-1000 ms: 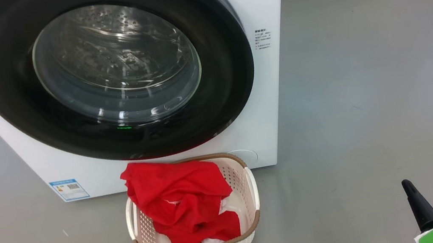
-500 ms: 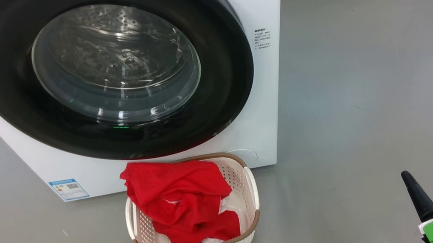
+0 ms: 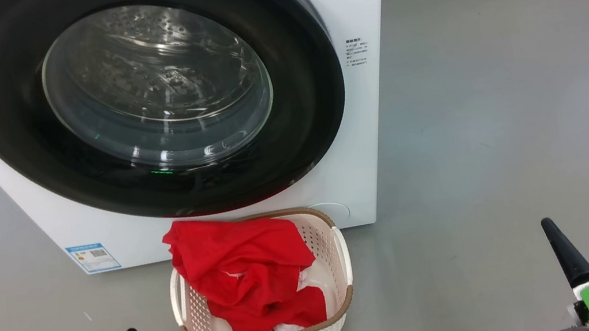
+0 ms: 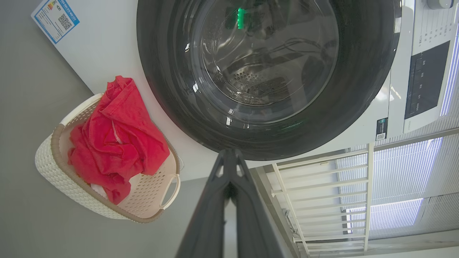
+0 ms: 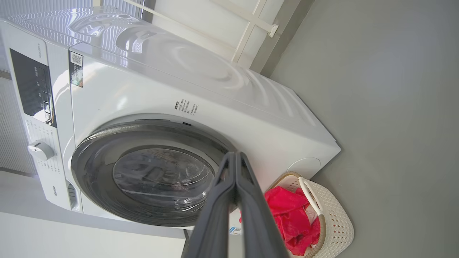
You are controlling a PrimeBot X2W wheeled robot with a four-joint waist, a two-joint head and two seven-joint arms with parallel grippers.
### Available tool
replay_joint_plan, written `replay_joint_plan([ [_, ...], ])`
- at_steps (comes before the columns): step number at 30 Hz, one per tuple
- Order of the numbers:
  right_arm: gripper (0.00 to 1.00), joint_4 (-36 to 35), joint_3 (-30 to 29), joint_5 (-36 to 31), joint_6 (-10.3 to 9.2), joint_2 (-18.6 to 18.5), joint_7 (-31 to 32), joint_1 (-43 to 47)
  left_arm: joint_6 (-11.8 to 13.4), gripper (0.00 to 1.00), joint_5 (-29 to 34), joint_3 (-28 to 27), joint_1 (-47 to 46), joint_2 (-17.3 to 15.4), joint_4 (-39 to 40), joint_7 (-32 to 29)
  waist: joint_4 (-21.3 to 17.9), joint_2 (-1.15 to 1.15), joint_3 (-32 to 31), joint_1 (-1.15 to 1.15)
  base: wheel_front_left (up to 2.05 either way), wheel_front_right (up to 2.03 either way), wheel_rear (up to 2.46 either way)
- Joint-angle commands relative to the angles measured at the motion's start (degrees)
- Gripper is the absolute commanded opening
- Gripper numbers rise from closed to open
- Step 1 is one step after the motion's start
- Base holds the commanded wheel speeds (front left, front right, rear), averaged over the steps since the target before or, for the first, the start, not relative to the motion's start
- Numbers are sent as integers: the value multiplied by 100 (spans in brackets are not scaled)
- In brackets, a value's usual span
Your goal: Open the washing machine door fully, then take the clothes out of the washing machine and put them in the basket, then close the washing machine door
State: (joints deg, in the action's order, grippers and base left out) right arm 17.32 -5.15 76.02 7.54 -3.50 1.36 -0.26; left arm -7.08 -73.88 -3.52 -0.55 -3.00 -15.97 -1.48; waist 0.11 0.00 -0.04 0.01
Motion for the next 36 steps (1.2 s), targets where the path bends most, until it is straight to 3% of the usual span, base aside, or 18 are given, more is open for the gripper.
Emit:
replay_joint_plan([
  [1,0,-192,26,172,-1,-51,53,-301,-32,0,-190,-180,-294,-50,161,-51,-1,0,1,0,0,0,0],
  [28,0,-327,-141,1583,-5,60,510,-588,-41,0,-1797,-300,-559,12,193,-495,-10,0,22,0,0,0,0],
  [36,0,-330,-144,1609,-5,62,518,-593,-41,0,-1827,-302,-564,13,194,-503,-11,0,22,0,0,0,0],
])
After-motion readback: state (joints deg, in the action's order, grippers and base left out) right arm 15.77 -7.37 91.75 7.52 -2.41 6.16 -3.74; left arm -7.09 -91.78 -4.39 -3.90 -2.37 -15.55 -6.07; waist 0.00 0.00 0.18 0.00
